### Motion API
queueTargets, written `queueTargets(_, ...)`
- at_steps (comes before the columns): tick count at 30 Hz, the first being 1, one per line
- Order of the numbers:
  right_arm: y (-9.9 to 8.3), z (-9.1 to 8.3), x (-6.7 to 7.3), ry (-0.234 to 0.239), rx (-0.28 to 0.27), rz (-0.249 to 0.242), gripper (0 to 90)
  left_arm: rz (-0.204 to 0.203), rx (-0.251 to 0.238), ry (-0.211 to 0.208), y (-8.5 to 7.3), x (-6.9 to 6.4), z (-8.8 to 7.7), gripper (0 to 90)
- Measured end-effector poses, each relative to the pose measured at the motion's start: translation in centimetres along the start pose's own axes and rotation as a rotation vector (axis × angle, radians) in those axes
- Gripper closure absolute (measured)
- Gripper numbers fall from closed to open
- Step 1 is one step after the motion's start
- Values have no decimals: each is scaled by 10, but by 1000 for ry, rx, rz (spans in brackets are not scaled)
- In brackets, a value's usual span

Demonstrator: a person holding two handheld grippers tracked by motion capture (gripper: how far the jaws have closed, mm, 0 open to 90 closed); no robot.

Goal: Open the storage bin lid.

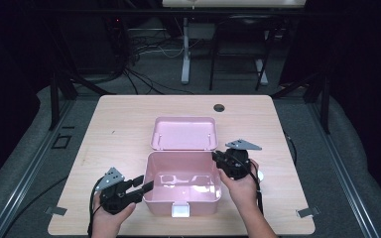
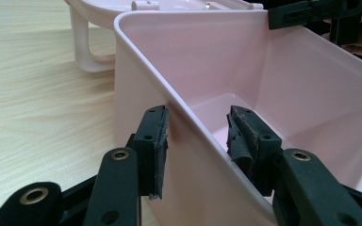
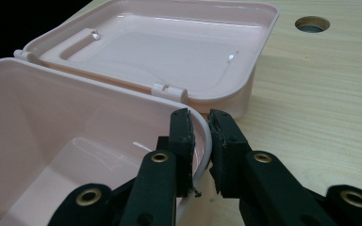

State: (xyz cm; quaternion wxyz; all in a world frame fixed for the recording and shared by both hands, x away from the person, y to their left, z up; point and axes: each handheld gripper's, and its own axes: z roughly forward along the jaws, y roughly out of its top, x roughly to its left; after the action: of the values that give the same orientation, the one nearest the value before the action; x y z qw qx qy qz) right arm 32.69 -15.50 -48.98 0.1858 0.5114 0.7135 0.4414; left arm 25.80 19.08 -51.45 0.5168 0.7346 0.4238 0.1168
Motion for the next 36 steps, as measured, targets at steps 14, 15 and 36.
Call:
queueTargets(14, 4, -10, 1, 50, 22, -13, 693, -2, -7, -19, 0, -2, -4, 510)
queueTargets(15, 6, -14, 1, 53, 19, -16, 685, -2, -6, -22, 0, -2, -5, 506)
queueTargets(36, 19, -66, -22, -11, 110, -168, 579, 0, 0, -42, -1, -6, -12, 520)
